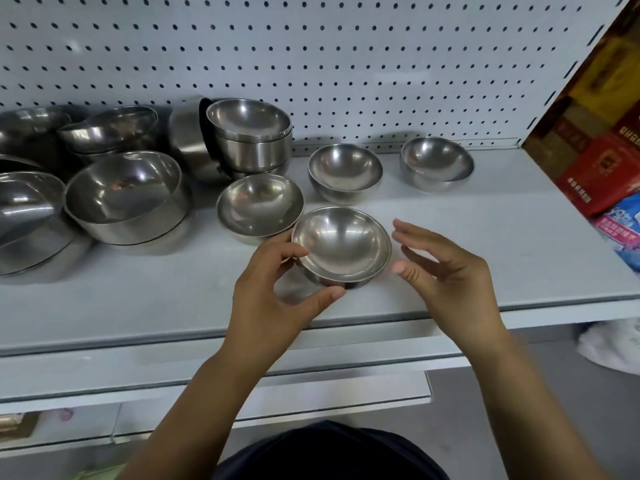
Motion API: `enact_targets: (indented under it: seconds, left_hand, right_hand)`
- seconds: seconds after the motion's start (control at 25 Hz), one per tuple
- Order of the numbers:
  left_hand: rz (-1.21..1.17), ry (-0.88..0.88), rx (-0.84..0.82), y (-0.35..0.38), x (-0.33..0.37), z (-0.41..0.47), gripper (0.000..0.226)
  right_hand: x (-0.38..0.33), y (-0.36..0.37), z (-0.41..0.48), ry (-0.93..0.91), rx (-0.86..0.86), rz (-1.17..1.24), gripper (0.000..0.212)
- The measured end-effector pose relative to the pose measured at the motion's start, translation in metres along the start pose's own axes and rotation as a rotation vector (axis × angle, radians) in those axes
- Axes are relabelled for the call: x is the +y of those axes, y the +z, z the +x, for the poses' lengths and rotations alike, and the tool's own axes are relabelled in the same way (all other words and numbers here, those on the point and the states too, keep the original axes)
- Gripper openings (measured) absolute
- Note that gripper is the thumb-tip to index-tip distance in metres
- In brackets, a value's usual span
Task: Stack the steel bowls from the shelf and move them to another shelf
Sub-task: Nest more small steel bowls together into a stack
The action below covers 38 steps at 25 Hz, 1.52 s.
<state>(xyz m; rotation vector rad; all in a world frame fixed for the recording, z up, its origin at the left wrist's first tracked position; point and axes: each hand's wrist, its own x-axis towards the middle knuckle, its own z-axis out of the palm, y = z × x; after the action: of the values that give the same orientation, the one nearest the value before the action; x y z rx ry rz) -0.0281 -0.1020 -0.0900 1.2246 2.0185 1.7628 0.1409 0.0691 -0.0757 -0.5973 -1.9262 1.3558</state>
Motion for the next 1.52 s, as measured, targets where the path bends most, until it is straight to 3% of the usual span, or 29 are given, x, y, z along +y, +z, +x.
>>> enact_targets:
  seconds: [0.2, 0.4, 0.64, 0.88, 1.2, 1.4, 1.52]
  left_hand:
    - [0.009, -0.024, 0.004, 0.027, 0.005, 0.008, 0.057]
    - [0.048, 0.013, 0.035, 0.030, 0.006, 0.010, 0.056]
    - [0.122, 0.047, 0.030, 0.031, 0.007, 0.007, 0.058]
    - [0.057, -0.095, 0.009, 0.029, 0.010, 0.008, 0.077]
    - [0.001, -0.194, 0.006, 0.023, 0.002, 0.011, 0.092]
    - [-0.111, -0.233, 0.083, 0.015, 0.004, 0.011, 0.054]
    - [-0.114, -0.236, 0.086, 0.015, 0.004, 0.011, 0.047]
  right_hand:
    - [0.016, -0.037, 0.058, 0.101, 0.226, -0.375, 0.062]
    - [0.050, -0.048, 0.109, 0.258, 0.163, -0.504, 0.076]
    - [0.072, -0.048, 0.121, 0.084, 0.296, -0.466, 0.032]
    - [0.058, -0.047, 0.102, -0.149, 0.345, -0.242, 0.027]
    - [0.027, -0.013, 0.042, -0.331, 0.137, -0.016, 0.046]
    - [0.030, 0.005, 0.032, -0.341, 0.040, -0.093, 0.051]
    - [0.034, 0.006, 0.029, -0.338, 0.008, -0.149, 0.053]
